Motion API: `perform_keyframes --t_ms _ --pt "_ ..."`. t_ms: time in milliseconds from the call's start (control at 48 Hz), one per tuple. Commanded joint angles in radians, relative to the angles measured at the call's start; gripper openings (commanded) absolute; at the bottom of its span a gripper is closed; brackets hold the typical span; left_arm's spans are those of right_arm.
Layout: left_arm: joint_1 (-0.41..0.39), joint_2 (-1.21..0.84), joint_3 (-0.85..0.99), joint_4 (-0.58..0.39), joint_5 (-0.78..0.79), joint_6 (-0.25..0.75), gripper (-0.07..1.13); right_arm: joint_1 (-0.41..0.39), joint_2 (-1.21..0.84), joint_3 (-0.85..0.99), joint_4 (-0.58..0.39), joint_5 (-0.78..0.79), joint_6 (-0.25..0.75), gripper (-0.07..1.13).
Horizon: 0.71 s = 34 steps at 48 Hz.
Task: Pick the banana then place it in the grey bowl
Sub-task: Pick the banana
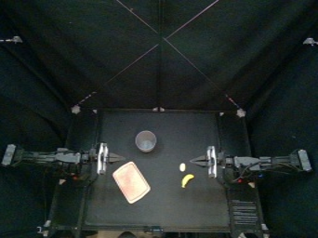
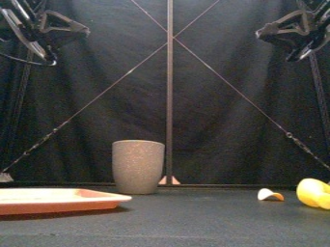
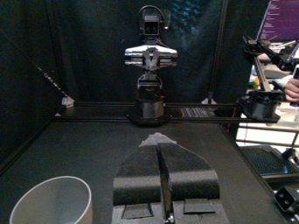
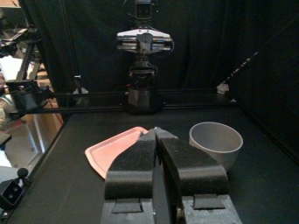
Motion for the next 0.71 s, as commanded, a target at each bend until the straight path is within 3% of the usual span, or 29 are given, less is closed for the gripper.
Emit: perform_keyframes --t_ms 21,229,354,479,604,708 --pt "0.021 0.008 -0.034 0.002 -0.020 0.000 -0.05 -0.005 0.041 0.005 0.006 0.009 0.006 -0.04" --pt "0.025 0.017 -0.038 0.002 -0.032 0.000 -0.02 -0.006 0.218 -0.031 0.032 0.176 0.037 0.05" --pt "0.031 0.023 -0.038 0.002 -0.032 0.000 -0.01 0.008 0.333 -0.067 0.074 0.296 0.038 0.19" --pt "0.038 0.031 -0.038 0.000 -0.034 0.000 -0.01 0.046 0.390 -0.083 0.133 0.298 0.038 0.45" --pt "0.038 0.048 -0.040 0.000 -0.038 0.000 -0.01 0.075 0.396 -0.077 0.204 0.262 0.038 0.80" --pt "0.041 0.063 -0.041 0.002 -0.038 0.002 -0.01 0.083 0.403 -0.066 0.238 0.244 0.035 0.98"
